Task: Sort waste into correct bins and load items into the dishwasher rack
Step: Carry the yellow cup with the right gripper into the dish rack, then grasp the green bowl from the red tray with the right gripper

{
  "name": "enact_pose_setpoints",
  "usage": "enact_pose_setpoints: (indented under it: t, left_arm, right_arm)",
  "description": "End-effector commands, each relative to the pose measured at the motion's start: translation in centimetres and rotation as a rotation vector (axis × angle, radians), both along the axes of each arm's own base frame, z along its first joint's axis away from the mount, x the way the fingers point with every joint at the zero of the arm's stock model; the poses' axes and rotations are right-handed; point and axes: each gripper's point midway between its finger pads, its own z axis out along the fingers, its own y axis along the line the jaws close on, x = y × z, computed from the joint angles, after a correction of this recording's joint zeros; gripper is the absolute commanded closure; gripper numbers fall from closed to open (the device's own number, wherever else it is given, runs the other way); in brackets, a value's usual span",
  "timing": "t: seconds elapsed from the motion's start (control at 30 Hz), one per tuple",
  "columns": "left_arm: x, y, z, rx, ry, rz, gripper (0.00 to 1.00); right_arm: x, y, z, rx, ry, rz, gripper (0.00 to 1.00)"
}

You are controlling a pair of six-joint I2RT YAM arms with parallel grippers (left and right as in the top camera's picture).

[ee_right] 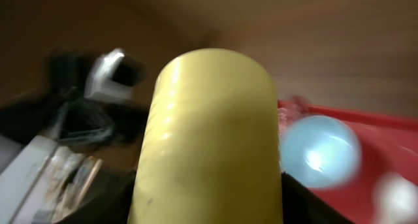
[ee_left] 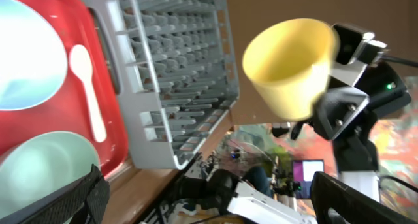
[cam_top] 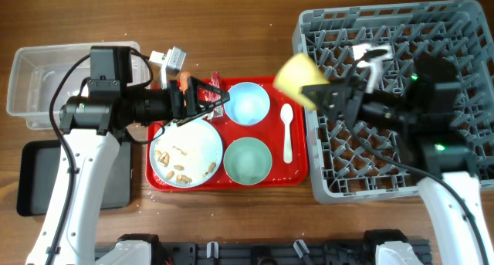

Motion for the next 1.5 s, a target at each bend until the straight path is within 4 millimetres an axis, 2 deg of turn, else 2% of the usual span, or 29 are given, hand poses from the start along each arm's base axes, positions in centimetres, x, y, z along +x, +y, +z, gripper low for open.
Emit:
enact_pose_setpoints:
  t: [0.0, 0.1, 0.27, 0.4, 0.5, 0.57, 0.63, 0.7, 0.77, 0.83, 0.93, 1.0, 1.03, 1.1, 1.17, 1.2, 1.3, 1.47]
  left_arm:
    - [0.6, 0.3, -0.2, 0.042, -0.029, 0.019, 0.00]
    - [0.6, 0.4, -0.3, 0.044, -0.029, 0.020, 0.00]
    - [0.8, 0.4, -0.3, 0.050, -0.038, 0.025, 0.00]
    - [0.9, 0.5, -0.4, 0.059, -0.040, 0.031, 0.00]
    - [0.9, 0.5, -0.4, 0.059, -0.041, 0.031, 0.00]
    - [0.9, 0.5, -0.4, 0.059, -0.039, 0.030, 0.00]
    - [0.8, 0.5, -0.4, 0.059, -0.035, 0.030, 0.00]
    - [0.7, 0.5, -0.5, 0.059, -0.028, 0.030, 0.00]
    - [0.6, 0.5, -0.6, 0.060, -0.021, 0.029, 0.00]
    - [0.6, 0.5, -0.6, 0.060, -0.020, 0.030, 0.00]
    - [0.6, 0.5, -0.6, 0.061, -0.022, 0.030, 0.00]
    - [0.8, 0.7, -0.8, 0.080, -0.023, 0.042, 0.00]
    - [1.0, 0.9, -1.1, 0.095, -0.025, 0.052, 0.00]
    - [1.2, 0.9, -1.0, 0.097, -0.037, 0.055, 0.00]
    - [1.3, 0.9, -0.9, 0.097, -0.045, 0.056, 0.00]
    - [1.4, 1.0, -1.0, 0.103, -0.046, 0.060, 0.00]
    - [2.0, 2.0, -1.0, 0.111, -0.033, 0.110, 0.03]
    - [3.2, 6.6, -0.2, 0.124, -0.004, 0.294, 0.14]
  right_arm:
    - [1.9, -8.1, -2.8, -0.258, 0.084, -0.462, 0.44]
    - [0.1, -11.6, -5.0, -0.412, 0.216, -0.620, 0.45]
    - [-3.3, -15.8, -9.4, -0.640, 0.466, -0.773, 0.45]
    - [-3.7, -16.0, -12.2, -0.713, 0.596, -0.726, 0.45]
    - [-2.7, -15.8, -13.8, -0.734, 0.631, -0.685, 0.41]
    - [-1.7, -14.8, -14.9, -0.715, 0.637, -0.609, 0.38]
    - [-1.1, -13.9, -15.9, -0.687, 0.662, -0.561, 0.31]
    - [-0.6, -13.8, -16.5, -0.686, 0.676, -0.555, 0.19]
    - [0.3, -13.7, -16.4, -0.673, 0.647, -0.558, 0.13]
    - [0.9, -12.9, -15.5, -0.637, 0.610, -0.519, 0.13]
    - [1.6, -11.3, -11.3, -0.560, 0.543, -0.472, 0.16]
    - [1.4, -9.5, -8.7, -0.523, 0.487, -0.420, 0.21]
    - [1.0, -7.6, -7.1, -0.522, 0.424, -0.369, 0.21]
    - [0.2, -4.9, -6.3, -0.531, 0.362, -0.286, 0.21]
    - [-0.6, -2.2, -6.0, -0.541, 0.321, -0.199, 0.23]
    - [-1.1, -0.8, -6.0, -0.550, 0.303, -0.156, 0.27]
    - [-2.5, 3.2, -6.8, -0.608, 0.257, -0.045, 0.30]
    - [-3.5, 6.4, -10.9, -0.751, 0.324, -0.011, 0.38]
